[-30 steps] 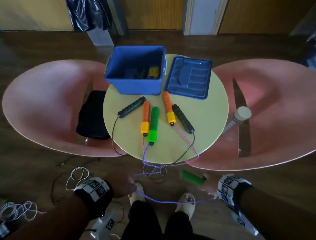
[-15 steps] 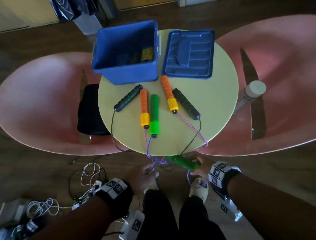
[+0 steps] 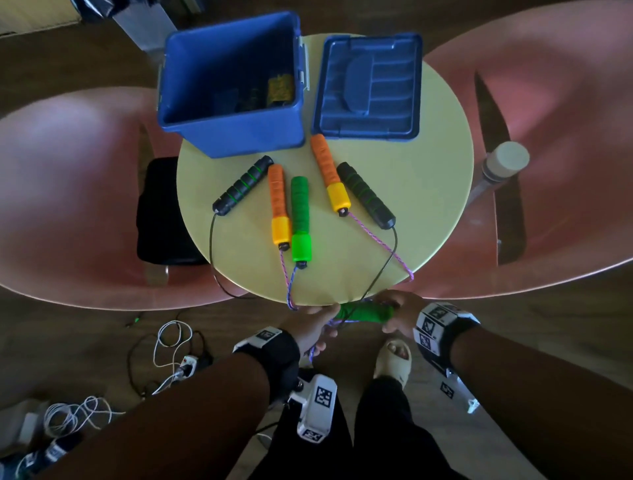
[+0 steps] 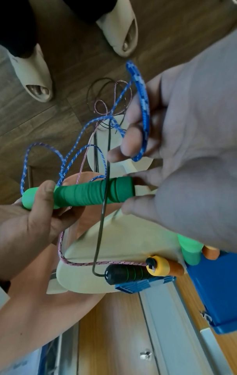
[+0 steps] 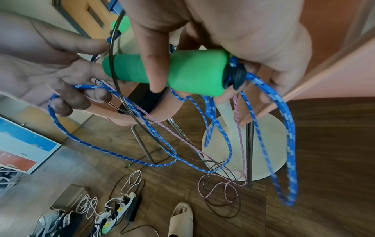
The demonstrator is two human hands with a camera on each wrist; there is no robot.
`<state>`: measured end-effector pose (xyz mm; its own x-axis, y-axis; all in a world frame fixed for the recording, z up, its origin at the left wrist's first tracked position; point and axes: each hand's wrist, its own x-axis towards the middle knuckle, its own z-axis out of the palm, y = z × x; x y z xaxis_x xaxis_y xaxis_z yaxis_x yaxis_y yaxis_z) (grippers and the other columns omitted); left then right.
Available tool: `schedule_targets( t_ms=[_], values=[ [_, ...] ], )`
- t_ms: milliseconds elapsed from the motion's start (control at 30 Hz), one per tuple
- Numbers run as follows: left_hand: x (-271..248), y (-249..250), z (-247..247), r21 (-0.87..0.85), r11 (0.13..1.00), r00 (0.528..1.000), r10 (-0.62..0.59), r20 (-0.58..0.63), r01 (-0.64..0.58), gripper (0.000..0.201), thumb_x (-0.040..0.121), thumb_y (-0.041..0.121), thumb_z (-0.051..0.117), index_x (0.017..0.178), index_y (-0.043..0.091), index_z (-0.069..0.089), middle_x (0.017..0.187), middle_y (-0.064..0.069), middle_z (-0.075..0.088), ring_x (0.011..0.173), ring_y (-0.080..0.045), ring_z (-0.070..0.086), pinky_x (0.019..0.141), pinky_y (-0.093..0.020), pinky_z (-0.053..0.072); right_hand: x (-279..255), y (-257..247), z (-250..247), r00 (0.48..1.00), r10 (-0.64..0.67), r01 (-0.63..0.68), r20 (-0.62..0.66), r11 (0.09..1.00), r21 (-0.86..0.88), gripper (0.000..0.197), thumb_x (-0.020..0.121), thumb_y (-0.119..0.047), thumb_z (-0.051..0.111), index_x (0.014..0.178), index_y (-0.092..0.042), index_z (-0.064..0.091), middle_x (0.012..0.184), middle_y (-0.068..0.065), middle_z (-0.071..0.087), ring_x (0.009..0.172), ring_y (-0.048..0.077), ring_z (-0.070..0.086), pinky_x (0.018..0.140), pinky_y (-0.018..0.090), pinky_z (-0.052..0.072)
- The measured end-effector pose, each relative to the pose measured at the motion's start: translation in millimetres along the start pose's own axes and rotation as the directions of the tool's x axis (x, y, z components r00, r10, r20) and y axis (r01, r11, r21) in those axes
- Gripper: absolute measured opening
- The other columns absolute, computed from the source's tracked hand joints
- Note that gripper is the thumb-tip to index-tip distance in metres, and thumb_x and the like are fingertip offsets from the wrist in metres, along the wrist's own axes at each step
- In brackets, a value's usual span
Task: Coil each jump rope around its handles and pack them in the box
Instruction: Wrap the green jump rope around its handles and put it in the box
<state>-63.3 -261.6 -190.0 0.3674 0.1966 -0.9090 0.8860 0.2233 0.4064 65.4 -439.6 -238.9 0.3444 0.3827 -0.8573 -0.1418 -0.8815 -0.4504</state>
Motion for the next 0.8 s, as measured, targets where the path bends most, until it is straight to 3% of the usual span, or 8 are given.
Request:
schedule_targets(
  t_ms=[100,233,333,400,500,567,700,800],
  values=[
    [1.5,-1.9,5.2,-0.079,0.997,0.999,-0.024,-0.033,0.021,0.014,0.098,0.038,0.058,0.098,0.024,0.061,0.078,-0.004,0.06,0.04,-0.01,0.038,0.047,-0.024,0.03,0.2,-0.5,0.5,1.0,-0.017,0.017,-0.007,1.0,-0.001,0.058,0.075,0.004,0.076,0.108,-0.041,0.062,0.111,-0.012,0.061,0.093,0.006,0.056,0.073,0.016,0.042],
    [-2.5,-3.5,9.8,-0.049,0.999,0.991,-0.01,-0.13,0.004,0.015,0.099,0.039,0.056,0.097,0.024,0.058,0.085,-0.002,0.064,0.052,-0.013,0.047,0.053,-0.025,0.038,-6.7,-6.1,5.4,0.997,-0.043,0.04,-0.057,0.998,-0.055,0.059,0.081,-0.009,0.077,0.13,-0.036,0.056,0.129,-0.006,0.058,0.098,0.011,0.058,0.065,0.012,0.042],
    [-8.8,-2.4,12.6,0.0,0.999,0.974,0.053,-0.22,-0.054,0.023,0.097,0.035,0.058,0.102,0.013,0.057,0.086,-0.011,0.063,0.059,-0.024,0.055,0.053,-0.031,0.044,-17.3,-13.9,6.6,0.996,-0.076,0.061,-0.052,0.969,-0.238,0.073,0.083,-0.028,0.076,0.146,-0.028,0.04,0.145,-0.001,0.047,0.12,0.017,0.054,0.092,0.021,0.045],
    [-15.0,-0.2,11.7,0.104,0.991,0.944,0.117,-0.307,-0.088,0.029,0.089,0.035,0.063,0.102,0.011,0.054,0.091,-0.019,0.062,0.075,-0.037,0.063,0.066,-0.041,0.05,-23.6,-17.9,5.3,0.996,-0.084,0.074,-0.015,0.942,-0.326,0.077,0.084,-0.035,0.072,0.15,-0.027,0.033,0.153,0.0,0.039,0.133,0.02,0.046,0.107,0.031,0.041],
    [-27.9,2.7,6.3,0.284,0.949,0.909,0.232,-0.347,-0.135,0.022,0.094,0.024,0.062,0.1,0.01,0.045,0.086,-0.003,0.053,0.09,-0.028,0.056,0.074,-0.027,0.038,-36.2,-23.5,0.5,0.996,-0.082,0.084,0.024,0.905,-0.418,0.068,0.087,-0.039,0.067,0.148,-0.028,0.038,0.152,0.0,0.04,0.132,0.02,0.046,0.106,0.033,0.041],
    [-37.0,2.7,2.6,0.394,0.906,0.897,0.298,-0.328,-0.157,0.024,0.097,0.025,0.058,0.105,0.009,0.043,0.093,-0.003,0.05,0.096,-0.027,0.056,0.078,-0.026,0.036,-46.1,-24.7,-1.8,0.996,-0.08,0.09,0.043,0.889,-0.448,0.055,0.089,-0.04,0.065,0.139,-0.026,0.048,0.14,-0.002,0.051,0.123,0.018,0.052,0.1,0.029,0.043],
    [-51.2,-1.3,-5.7,0.533,0.836,0.857,0.364,-0.365,-0.128,0.037,0.096,0.035,0.058,0.114,0.005,0.046,0.113,-0.017,0.054,0.106,-0.037,0.057,0.089,-0.04,0.047,-63.2,-25.3,-5.1,0.99,-0.143,0.128,0.01,0.851,-0.509,0.041,0.083,-0.043,0.069,0.12,-0.028,0.062,0.121,-0.007,0.064,0.105,0.013,0.06,0.096,0.031,0.048],
    [-67.3,4.4,-11.9,0.627,0.772,0.81,0.433,-0.396,-0.106,0.041,0.095,0.044,0.055,0.114,0.009,0.046,0.119,-0.014,0.048,0.11,-0.036,0.054,0.094,-0.046,0.047,-81.0,-40.4,-14.5,0.98,-0.192,0.188,0.055,0.802,-0.567,0.034,0.087,-0.039,0.064,0.12,-0.03,0.059,0.114,-0.012,0.061,0.099,0.011,0.058,0.092,0.027,0.048]
  ],
)
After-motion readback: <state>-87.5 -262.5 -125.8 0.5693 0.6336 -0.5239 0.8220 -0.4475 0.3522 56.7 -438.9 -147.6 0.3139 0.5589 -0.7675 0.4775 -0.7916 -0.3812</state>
